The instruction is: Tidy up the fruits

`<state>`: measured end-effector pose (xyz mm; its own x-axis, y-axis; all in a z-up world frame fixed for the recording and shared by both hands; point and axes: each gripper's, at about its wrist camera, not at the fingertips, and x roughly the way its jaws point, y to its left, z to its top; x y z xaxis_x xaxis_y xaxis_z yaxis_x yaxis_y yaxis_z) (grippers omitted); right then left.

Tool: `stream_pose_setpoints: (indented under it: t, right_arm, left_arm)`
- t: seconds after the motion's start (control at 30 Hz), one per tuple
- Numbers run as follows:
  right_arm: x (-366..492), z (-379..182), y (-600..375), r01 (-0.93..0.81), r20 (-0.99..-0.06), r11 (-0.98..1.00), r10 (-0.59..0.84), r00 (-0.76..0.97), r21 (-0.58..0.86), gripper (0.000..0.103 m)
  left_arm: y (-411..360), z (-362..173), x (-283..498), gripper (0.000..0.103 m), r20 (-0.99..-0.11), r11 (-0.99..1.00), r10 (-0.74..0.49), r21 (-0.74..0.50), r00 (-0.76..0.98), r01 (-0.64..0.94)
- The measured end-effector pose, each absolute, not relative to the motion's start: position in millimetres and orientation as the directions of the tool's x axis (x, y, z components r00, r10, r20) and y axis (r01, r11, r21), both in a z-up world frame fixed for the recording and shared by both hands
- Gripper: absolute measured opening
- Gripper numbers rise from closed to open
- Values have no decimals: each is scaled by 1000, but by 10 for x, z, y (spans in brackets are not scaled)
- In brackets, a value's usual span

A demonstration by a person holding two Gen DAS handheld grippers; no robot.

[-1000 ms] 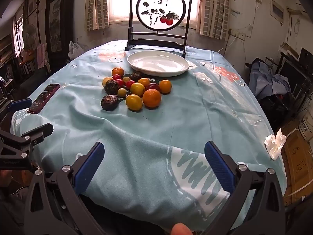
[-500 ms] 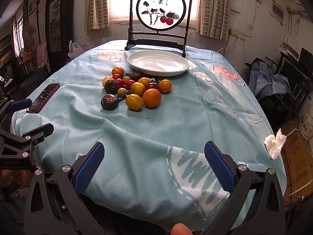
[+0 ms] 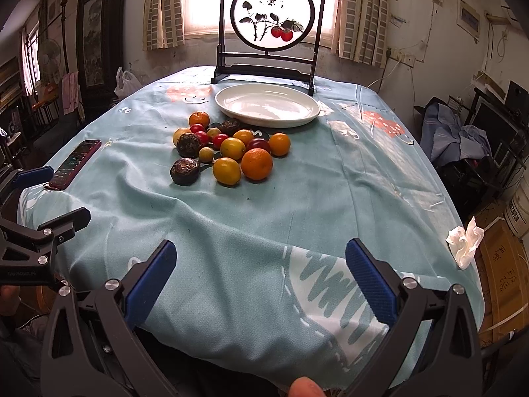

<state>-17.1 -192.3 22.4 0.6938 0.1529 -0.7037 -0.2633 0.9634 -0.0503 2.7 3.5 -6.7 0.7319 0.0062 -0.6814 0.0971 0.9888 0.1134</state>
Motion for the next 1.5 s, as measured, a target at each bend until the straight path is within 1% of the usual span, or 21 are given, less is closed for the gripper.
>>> stream_pose_setpoints:
  t: [1.23, 1.33, 1.4, 1.5]
  right_arm:
    - [-156, 254, -1935, -262, -708, 964, 153, 690, -47, 102]
    - [-161, 197, -1942, -277, -705, 960, 176, 687, -30, 102]
    - [-153, 165, -1970, -299, -701, 954, 217, 680, 6, 102]
    - [-131, 210, -1986, -311, -683, 950, 249, 687, 33, 102]
  left_arm:
    - [20, -128, 39, 101, -692, 988, 13, 120, 721, 97]
    - [16, -171, 47, 101, -699, 988, 14, 118, 715, 97]
    - [11, -210, 63, 101, -707, 988, 17, 118, 707, 95]
    - [9, -258, 89, 101, -716, 989, 16, 116, 698, 95]
